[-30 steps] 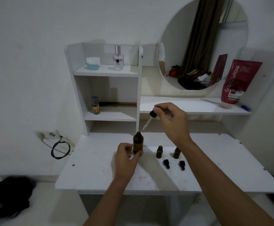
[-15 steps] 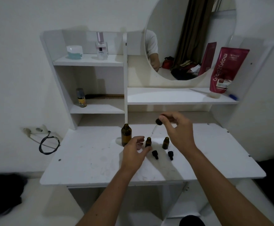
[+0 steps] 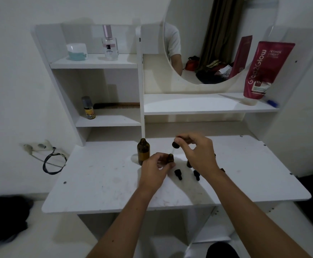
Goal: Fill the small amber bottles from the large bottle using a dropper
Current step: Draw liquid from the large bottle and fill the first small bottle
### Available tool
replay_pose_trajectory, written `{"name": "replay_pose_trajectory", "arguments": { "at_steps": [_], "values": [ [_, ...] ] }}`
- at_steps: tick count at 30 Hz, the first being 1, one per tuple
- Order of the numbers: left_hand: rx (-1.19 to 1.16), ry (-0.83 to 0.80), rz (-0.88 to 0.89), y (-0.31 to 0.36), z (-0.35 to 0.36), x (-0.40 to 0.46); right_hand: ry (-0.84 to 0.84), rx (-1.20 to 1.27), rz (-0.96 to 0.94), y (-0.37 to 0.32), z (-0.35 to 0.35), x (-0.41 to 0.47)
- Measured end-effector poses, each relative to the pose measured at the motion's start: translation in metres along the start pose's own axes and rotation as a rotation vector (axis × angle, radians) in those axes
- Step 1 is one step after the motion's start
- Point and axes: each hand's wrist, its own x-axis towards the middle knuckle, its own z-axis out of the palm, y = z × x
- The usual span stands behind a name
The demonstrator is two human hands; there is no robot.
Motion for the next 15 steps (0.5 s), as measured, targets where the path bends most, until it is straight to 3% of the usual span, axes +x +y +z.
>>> {"name": "replay_pose_trajectory", "arguments": {
  "at_steps": [15],
  "values": [
    [0.035, -0.008, -0.001, -0.0037, 0.0018, 0.0004, -0.058, 0.012, -0.012, 0.0005, 0.0119, -0.0044]
  ]
}}
